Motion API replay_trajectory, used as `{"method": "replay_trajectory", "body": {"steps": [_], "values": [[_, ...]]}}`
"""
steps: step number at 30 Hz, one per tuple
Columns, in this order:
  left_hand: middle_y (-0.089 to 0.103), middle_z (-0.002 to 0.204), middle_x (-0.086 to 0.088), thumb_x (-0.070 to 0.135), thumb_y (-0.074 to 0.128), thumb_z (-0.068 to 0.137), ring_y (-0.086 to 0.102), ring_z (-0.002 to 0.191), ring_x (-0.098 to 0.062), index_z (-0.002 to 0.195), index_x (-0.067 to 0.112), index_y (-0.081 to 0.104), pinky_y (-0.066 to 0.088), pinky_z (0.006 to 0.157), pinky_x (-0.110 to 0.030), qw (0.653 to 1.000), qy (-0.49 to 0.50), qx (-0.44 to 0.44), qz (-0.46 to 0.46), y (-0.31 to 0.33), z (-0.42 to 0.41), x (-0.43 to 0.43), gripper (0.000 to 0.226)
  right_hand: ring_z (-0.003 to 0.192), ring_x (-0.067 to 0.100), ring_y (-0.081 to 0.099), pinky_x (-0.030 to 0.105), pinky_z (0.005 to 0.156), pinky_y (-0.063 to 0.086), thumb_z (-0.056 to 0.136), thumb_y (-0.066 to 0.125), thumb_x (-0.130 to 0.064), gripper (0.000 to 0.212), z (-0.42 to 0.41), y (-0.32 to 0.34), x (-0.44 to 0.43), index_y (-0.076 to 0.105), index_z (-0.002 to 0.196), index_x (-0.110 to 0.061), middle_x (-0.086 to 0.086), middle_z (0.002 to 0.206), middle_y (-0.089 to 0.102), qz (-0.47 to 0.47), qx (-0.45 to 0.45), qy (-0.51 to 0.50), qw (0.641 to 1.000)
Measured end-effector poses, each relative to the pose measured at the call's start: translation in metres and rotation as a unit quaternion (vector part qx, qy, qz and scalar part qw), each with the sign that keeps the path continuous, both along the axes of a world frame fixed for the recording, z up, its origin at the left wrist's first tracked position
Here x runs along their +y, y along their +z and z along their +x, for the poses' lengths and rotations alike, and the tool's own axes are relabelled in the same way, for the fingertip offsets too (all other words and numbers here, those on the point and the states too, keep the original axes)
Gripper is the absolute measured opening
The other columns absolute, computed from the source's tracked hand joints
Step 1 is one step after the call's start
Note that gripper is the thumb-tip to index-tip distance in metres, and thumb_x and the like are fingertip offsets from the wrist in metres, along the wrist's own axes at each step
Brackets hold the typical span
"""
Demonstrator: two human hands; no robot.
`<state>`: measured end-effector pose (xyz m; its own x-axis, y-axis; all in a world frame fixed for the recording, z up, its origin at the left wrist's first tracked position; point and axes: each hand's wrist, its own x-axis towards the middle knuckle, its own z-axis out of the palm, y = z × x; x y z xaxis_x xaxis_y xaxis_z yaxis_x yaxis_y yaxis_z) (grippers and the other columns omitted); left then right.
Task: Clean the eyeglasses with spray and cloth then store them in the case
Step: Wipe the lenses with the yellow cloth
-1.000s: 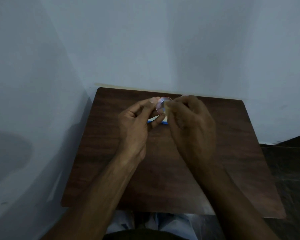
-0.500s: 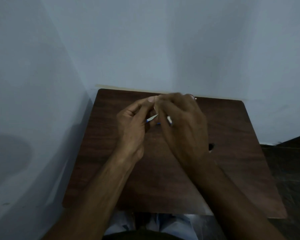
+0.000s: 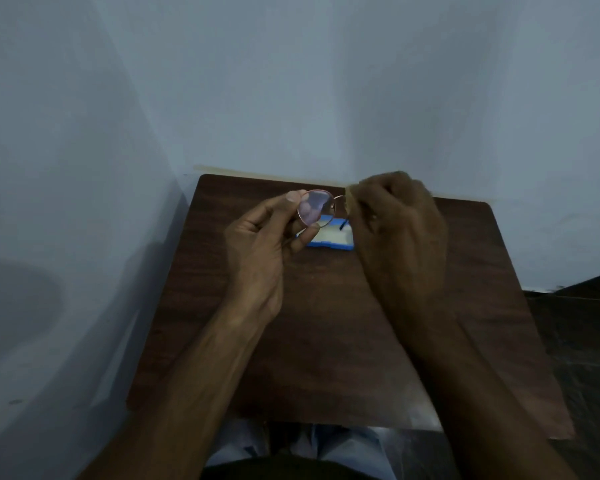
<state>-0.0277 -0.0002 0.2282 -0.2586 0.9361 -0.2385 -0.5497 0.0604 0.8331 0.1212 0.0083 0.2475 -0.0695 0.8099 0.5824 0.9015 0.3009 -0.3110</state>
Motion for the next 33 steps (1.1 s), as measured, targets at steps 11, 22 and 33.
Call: {"method": "replay_trajectory", "body": {"steps": [11, 22, 33], "values": [[0.079, 0.097, -0.008, 0.008, 0.067, 0.096, 0.078, 0.09, -0.017, 0.108, 0.008, 0.077, 0.062, 0.069, -0.024, 1.0, 0.007, 0.02, 0.004, -0.001, 0.0, -0.002, 0.015, 0.09, 0.02, 0.062, 0.024, 0.072, 0.038, 0.093, 0.071, -0.012, 0.007, -0.01, -0.003, 0.004, 0.077, 0.097, -0.009, 0.007, 0.103, 0.069, -0.01, 0.001, 0.028, 1.0], [0.077, 0.088, -0.007, 0.009, 0.068, 0.097, 0.077, 0.078, -0.014, 0.103, 0.007, 0.078, 0.064, 0.072, -0.027, 0.999, 0.031, 0.02, 0.0, 0.004, -0.01, 0.006, 0.012, 0.091, 0.024, 0.067, 0.044, 0.075, 0.057, 0.092, 0.076, -0.008, 0.007, 0.015, 0.001, 0.001, 0.079, 0.098, -0.01, 0.004, 0.102, 0.07, 0.007, 0.09, 0.023, 0.996], [0.078, 0.088, -0.007, 0.011, 0.067, 0.098, 0.076, 0.082, -0.017, 0.108, 0.005, 0.077, 0.065, 0.077, -0.03, 1.0, 0.013, -0.014, -0.007, 0.006, -0.017, 0.012, 0.015, 0.096, 0.027, 0.064, 0.042, 0.073, 0.054, 0.097, 0.071, -0.01, 0.009, -0.007, -0.012, -0.009, 0.077, 0.103, -0.008, 0.008, 0.112, 0.071, 0.019, -0.001, 0.059, 0.998]]}}
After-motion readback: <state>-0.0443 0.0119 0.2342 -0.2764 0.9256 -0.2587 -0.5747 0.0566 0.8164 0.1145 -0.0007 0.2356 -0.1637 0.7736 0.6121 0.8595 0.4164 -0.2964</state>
